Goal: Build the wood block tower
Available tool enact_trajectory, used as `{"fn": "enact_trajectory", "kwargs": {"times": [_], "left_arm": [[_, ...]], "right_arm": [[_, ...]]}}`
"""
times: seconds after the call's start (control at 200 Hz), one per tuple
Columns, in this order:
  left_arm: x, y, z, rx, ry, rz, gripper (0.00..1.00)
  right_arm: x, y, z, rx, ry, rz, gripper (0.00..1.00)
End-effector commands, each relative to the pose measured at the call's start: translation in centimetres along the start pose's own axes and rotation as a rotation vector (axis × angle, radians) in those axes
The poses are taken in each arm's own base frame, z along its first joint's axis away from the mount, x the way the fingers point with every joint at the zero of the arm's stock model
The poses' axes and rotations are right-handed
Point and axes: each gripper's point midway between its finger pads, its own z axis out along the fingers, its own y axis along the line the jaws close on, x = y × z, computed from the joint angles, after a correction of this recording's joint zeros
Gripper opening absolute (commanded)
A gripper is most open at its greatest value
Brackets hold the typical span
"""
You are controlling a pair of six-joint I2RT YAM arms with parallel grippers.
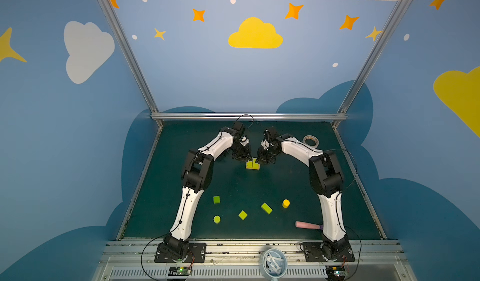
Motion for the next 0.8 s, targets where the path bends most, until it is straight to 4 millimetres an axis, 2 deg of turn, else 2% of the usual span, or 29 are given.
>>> {"fn": "enact_trajectory", "kwargs": {"times": [0.0,0.516,0.796], "left_arm": [[0.4,0.3,0.7,-0.008,0.029,0.002,0.26],[0.2,-0.2,0.5,-0.002,0.024,0.012,0.27],[-0.7,-1.6,-1.2,0.012,-0.016,0.034,0.28]], "right_arm": [[0.1,0.2,0.4,-0.003,0.009,0.002,0.2],[0.3,0.1,0.5,-0.003,0.016,0.009,0.2],[0.3,0.1,0.6,-0.002,0.015,0.01,0.21]]}}
